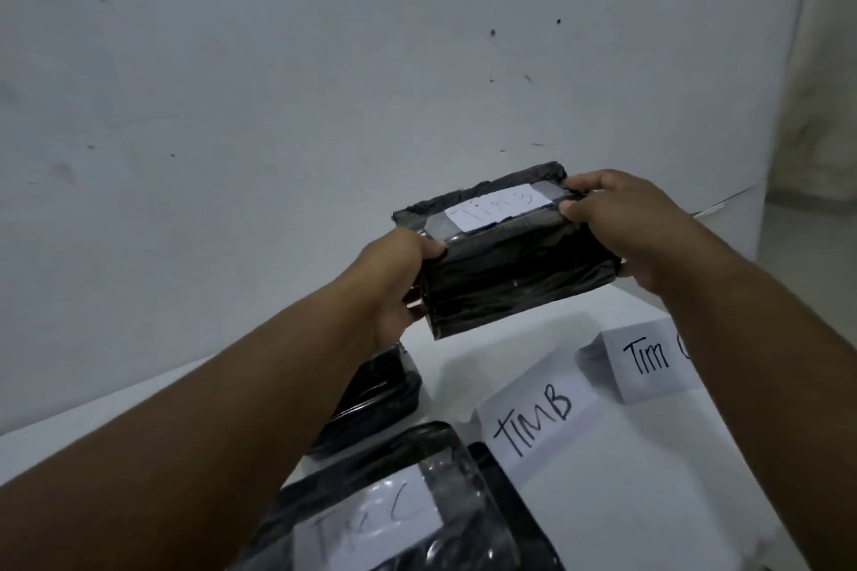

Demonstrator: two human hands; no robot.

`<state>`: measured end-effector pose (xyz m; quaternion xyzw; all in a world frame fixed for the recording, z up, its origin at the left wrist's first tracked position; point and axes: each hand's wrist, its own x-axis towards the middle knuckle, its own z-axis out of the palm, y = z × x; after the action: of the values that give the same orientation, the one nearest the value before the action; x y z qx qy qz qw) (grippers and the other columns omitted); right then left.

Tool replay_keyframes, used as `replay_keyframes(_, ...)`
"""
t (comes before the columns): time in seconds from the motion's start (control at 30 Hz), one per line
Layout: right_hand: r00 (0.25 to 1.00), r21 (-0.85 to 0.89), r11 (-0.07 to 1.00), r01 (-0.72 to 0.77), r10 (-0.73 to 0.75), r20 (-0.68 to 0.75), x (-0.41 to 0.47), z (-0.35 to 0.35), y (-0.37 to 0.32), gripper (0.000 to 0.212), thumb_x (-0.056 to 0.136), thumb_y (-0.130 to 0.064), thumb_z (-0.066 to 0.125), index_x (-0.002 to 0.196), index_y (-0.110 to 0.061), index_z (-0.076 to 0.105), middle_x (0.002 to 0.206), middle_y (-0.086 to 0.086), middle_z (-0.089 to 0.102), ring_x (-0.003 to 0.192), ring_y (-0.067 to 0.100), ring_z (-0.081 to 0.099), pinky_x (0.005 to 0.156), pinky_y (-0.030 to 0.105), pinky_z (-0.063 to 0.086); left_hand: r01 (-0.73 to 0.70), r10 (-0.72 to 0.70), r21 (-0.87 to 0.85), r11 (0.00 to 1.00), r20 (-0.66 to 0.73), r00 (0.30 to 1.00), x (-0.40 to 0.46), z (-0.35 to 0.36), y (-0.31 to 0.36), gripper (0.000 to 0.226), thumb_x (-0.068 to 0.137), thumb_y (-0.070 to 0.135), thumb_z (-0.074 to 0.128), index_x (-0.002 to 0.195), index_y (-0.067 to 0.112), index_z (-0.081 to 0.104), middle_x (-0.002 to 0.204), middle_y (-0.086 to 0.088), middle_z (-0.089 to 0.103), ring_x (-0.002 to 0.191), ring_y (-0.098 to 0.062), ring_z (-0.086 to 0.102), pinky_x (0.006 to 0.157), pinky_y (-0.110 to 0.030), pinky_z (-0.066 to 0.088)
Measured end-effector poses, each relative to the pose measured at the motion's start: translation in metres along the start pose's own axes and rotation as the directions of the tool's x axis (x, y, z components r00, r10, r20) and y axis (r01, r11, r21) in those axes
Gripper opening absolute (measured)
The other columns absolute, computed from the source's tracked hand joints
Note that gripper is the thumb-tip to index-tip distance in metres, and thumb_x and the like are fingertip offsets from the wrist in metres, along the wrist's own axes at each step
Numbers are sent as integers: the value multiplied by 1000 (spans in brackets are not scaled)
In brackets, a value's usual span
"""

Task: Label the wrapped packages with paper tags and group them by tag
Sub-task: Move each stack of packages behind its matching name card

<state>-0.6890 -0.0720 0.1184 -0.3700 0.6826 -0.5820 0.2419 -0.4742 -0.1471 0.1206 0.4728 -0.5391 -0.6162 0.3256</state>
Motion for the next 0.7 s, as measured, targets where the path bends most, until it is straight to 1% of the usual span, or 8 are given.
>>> replay_keyframes(0.1,996,-74,996,-48,53,72,26,8,15,36,91,-18,63,126,-28,65,125,-1,61,108,20,59,82,34,49,74,-75,-35,997,-43,996,23,11,-17,19,95,9,54,111,11,62,95,-10,62,88,-29,63,86,-44,58)
replay_keyframes(0.27,976,-154,981,-115,140,166,48,32,45,32,91,-13,63,121,-24,66,119,2,62,94,16,57,72,29,45,147,-151,-44,988,-130,980,42,17,-45,19,94,2,47,102,11,61,92,-11,62,82,-28,64,83,-46,59)
replay_keyframes(0.33,967,-178,975,-131,165,194,52,40,55,31,92,-9,62,122,-14,67,115,5,65,87,15,56,75,30,45,167,-170,-30,985,-153,974,47,15,-52,22,93,0,46,105,9,62,93,-14,65,84,-32,66,86,-48,59)
replay_keyframes(0.4,959,-208,968,-139,184,215,53,46,62,35,93,-7,60,127,-5,62,114,10,65,84,18,53,78,33,43,169,-164,12,986,-183,969,50,13,-55,25,93,-1,44,106,9,63,98,-15,68,93,-35,69,93,-53,57)
replay_keyframes(0.47,953,-224,963,-149,200,227,53,50,66,35,94,-8,58,128,-4,61,116,12,62,82,18,52,78,34,43,163,-149,57,985,-195,969,52,10,-57,26,94,-1,44,105,11,63,101,-15,68,99,-37,68,95,-55,56)
replay_keyframes(0.6,942,-226,958,-176,230,245,47,56,73,35,96,-7,55,130,-2,59,126,14,57,88,22,56,74,34,42,172,-148,124,977,-183,972,55,4,-57,22,97,-2,45,107,8,62,97,-16,65,89,-35,67,89,-51,58)
replay_keyframes(0.63,940,-228,957,-180,235,245,46,58,75,35,96,-7,55,130,-3,59,127,15,57,84,20,53,73,34,43,176,-149,140,974,-186,971,55,2,-57,21,98,-2,45,104,8,62,95,-16,65,87,-34,66,89,-50,57)
replay_keyframes(0.7,939,-219,958,-186,239,246,45,63,79,35,95,-8,56,130,-3,59,129,15,57,80,18,49,71,34,43,170,-137,163,972,-196,971,53,-1,-56,24,99,-4,43,93,10,61,87,-13,65,78,-30,65,79,-44,57)
